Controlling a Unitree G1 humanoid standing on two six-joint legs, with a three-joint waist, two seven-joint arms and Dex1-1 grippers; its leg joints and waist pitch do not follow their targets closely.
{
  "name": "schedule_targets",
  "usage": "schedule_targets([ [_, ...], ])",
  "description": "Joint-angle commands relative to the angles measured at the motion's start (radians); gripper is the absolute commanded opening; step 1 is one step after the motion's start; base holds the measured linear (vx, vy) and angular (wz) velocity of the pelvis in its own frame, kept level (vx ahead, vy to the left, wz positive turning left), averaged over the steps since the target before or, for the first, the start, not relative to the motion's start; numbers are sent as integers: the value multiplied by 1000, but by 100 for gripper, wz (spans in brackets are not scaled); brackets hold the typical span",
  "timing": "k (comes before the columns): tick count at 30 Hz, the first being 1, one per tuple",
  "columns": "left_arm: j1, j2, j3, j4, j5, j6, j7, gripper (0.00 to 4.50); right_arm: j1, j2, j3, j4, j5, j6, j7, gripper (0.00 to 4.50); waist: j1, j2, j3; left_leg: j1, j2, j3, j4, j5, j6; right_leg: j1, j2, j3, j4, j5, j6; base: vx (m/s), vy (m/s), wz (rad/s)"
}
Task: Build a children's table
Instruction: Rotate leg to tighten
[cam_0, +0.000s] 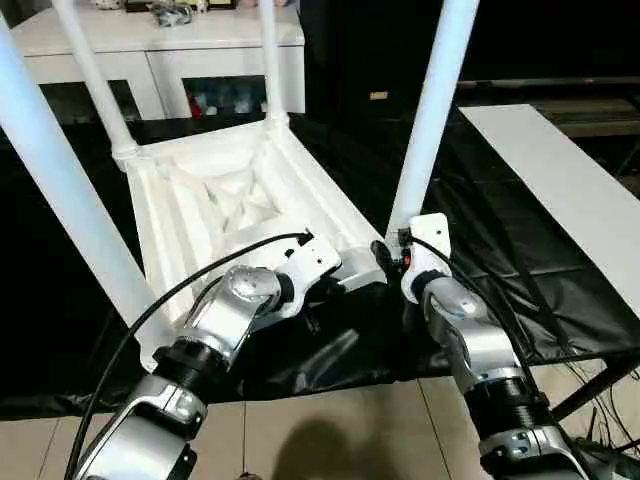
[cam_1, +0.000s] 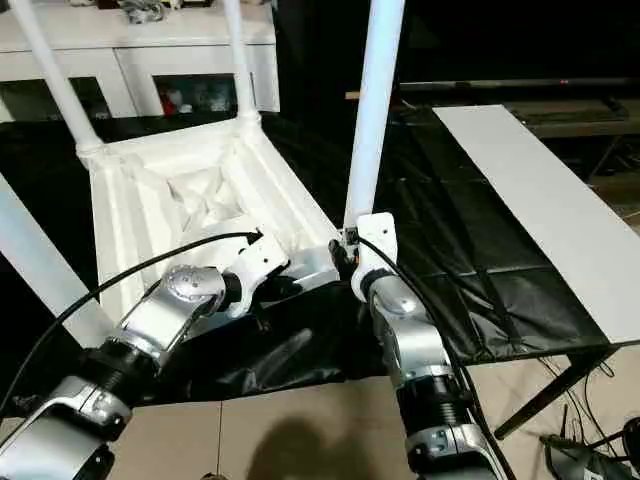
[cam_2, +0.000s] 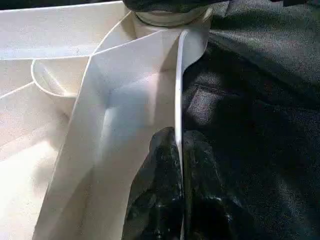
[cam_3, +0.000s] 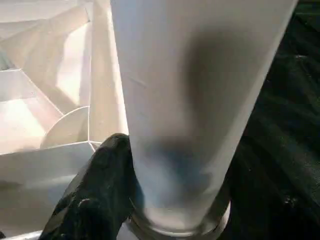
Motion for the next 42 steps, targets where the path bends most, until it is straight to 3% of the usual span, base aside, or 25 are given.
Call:
schedule_targets([
  [1,-16,-21,21,37,14,-13,108,0,18,62,107,-40,36,-23,127,285,-1,-9,-43,31,52,-40,-88,-422,-52,2,-58,38,-105,-394,-137,0,0,0],
  [2,-13,-14,18,31,13,-14,92,0,24,51,107,-56,30,-33,135,319,-1,-9,-43,30,52,-39,-89,-420,-49,3,-58,38,-105,-395,-137,0,0,0],
  [4,6,16,9,2,2,-16,22,0,40,-3,98,-104,19,-42,164,321,3,-9,-43,24,52,-39,-89,-406,-36,8,-58,38,-104,-384,-132,0,0,0],
  [5,6,17,9,2,2,-17,21,0,40,-4,98,-105,20,-42,165,327,-2,-10,-44,15,53,-42,-93,-383,-32,16,-59,36,-99,-367,-131,0,0,0],
  [6,14,32,7,-7,3,-26,-1,0,45,-39,96,-127,21,-38,193,353,-3,-8,-44,12,53,-44,-94,-377,-32,19,-58,34,-98,-361,-132,0,0,0],
  [9,39,71,5,-48,-9,-17,-65,0,61,-147,111,-181,0,-19,272,367,1,-10,-45,20,55,-36,-87,-360,-20,14,-56,38,-96,-310,-153,0,0,0],
  [10,52,96,-4,-72,-14,-33,-111,0,73,-225,137,-205,-26,-19,339,367,1,-11,-46,17,55,-36,-85,-341,-13,18,-56,37,-94,-294,-163,0,0,0],
  [12,62,119,-9,-92,-23,-40,-150,0,94,-286,148,-237,-11,-22,427,367,5,-9,-49,19,56,-32,-81,-316,1,19,-55,38,-91,-248,-179,0,0,0],
  [13,87,161,-20,-136,-55,-61,-248,0,137,-390,161,-300,16,-49,587,367,8,-11,-49,16,57,-32,-79,-297,16,24,-56,38,-88,-214,-187,52,-11,2],
  [14,100,186,-28,-162,-70,-56,-301,0,160,-434,161,-332,40,-57,662,367,10,-10,-50,14,58,-32,-78,-286,24,28,-56,38,-85,-194,-190,73,-2,1],
  [15,105,197,-33,-173,-76,-53,-323,0,169,-450,160,-345,49,-57,691,367,16,-9,-53,15,63,-33,-74,-254,42,30,-56,40,-77,-126,-202,73,-2,1],
  [17,122,236,-51,-208,-93,-65,-399,0,187,-482,158,-369,89,-47,753,367,15,-8,-61,14,57,-28,-63,-160,82,34,-51,34,-57,44,-259,67,1,0],
  [19,141,266,-60,-251,-123,-44,-470,0,194,-503,163,-378,117,-41,793,367,14,-7,-60,11,58,-26,-59,-125,113,33,-53,33,-52,101,-283,28,0,-1],
  [21,150,279,-62,-278,-138,-14,-500,0,192,-508,173,-372,122,-42,804,367,16,-6,-59,14,60,-25,-59,-125,119,33,-54,31,-52,91,-299,0,0,0],
  [22,159,295,-69,-304,-148,5,-530,0,188,-507,180,-364,120,-45,809,367,20,-3,-58,21,63,-24,-60,-142,110,29,-53,30,-53,53,-303,0,0,0],
  [24,166,306,-73,-322,-147,8,-539,0,180,-490,187,-353,121,-44,808,367,26,-5,-53,23,64,-23,-64,-178,93,26,-52,31,-59,-10,-300,0,0,0],
  [29,171,307,-66,-332,-152,10,-530,0,178,-462,193,-334,127,-48,830,367,25,-5,-44,28,65,-27,-79,-290,18,22,-54,36,-73,-184,-253,0,0,0],
  [30,171,307,-66,-331,-149,9,-527,0,177,-462,196,-327,125,-48,836,340,25,-5,-45,29,65,-28,-80,-298,11,22,-54,36,-74,-194,-248,0,0,0],
  [33,169,310,-66,-336,-144,18,-524,0,174,-468,204,-307,116,-50,833,333,24,-5,-48,26,62,-29,-78,-282,3,25,-54,37,-71,-168,-239,0,0,0],
  [35,168,312,-65,-335,-143,19,-522,0,172,-466,197,-299,119,-45,828,315,23,-9,-50,24,61,-27,-75,-247,18,27,-54,37,-68,-116,-246,0,0,0],
  [37,167,313,-65,-334,-142,19,-521,0,173,-465,196,-295,119,-44,829,293,24,-6,-51,22,60,-26,-72,-229,28,28,-54,37,-66,-99,-251,0,0,0],
  [42,165,317,-67,-329,-140,18,-519,0,174,-458,193,-279,107,-48,817,273,22,-7,-51,23,61,-27,-73,-233,32,28,-53,35,-67,-112,-255,0,0,0],
])
